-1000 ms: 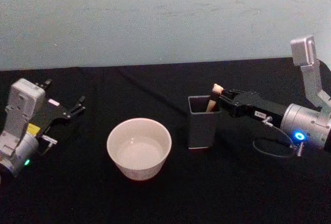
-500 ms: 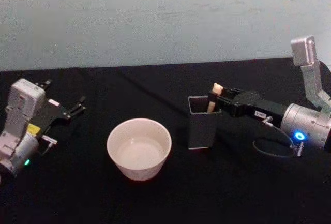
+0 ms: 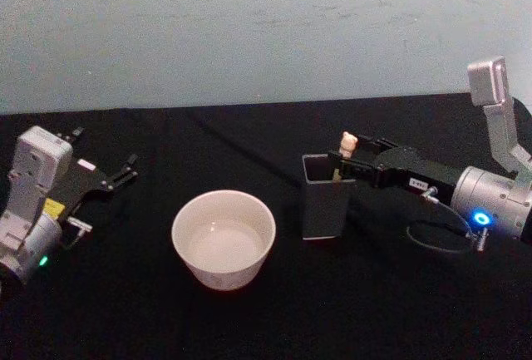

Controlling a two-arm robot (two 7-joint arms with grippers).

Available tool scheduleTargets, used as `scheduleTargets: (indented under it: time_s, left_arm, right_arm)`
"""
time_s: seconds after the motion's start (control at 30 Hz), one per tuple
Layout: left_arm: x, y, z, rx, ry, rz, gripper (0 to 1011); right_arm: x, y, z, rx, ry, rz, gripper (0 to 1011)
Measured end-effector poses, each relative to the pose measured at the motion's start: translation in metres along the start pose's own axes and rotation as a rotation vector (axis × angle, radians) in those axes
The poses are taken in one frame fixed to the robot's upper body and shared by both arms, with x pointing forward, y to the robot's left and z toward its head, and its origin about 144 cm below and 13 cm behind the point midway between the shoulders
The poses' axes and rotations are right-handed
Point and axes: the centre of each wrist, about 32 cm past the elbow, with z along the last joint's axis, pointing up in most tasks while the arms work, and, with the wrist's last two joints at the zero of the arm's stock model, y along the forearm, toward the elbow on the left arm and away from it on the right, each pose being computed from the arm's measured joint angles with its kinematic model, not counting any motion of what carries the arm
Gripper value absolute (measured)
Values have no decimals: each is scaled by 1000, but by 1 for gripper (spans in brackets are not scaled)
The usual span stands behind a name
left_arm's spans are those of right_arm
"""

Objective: Pick up the stirring spoon with one hand, stir inside the cup, then place it back in its original position.

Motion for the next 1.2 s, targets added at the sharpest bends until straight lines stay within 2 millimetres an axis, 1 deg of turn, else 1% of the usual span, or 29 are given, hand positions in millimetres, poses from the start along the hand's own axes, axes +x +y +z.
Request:
scheduleTargets:
  time_s: [0.03, 0.07, 0.2, 0.5, 0.73, 0.8, 1.0, 1.2]
  left_arm:
    - [0, 0, 0, 0, 0, 0, 1001]
    - [0, 0, 0, 0, 0, 0, 1001]
    - [0, 0, 0, 0, 0, 0, 1001]
    - [0, 0, 0, 0, 0, 0, 1001]
    - [0, 0, 0, 0, 0, 0, 1001]
    - [0, 0, 0, 0, 0, 0, 1001]
    - [0, 0, 0, 0, 0, 0, 1001]
    - [0, 0, 0, 0, 0, 0, 1001]
  right_arm:
    - [0, 0, 0, 0, 0, 0, 887]
    - [0, 0, 0, 0, 0, 0, 935]
    - [0, 0, 0, 0, 0, 0, 1003]
    - [0, 0, 0, 0, -1, -1, 1003]
    - [-6, 0, 4, 84, -36, -45, 1002]
    - [-10, 0, 6, 171, -62, -97, 1002]
    - [-16, 3, 7, 315, -124, -235, 1002]
    - [-14, 9, -1, 305, -184, -362, 1002]
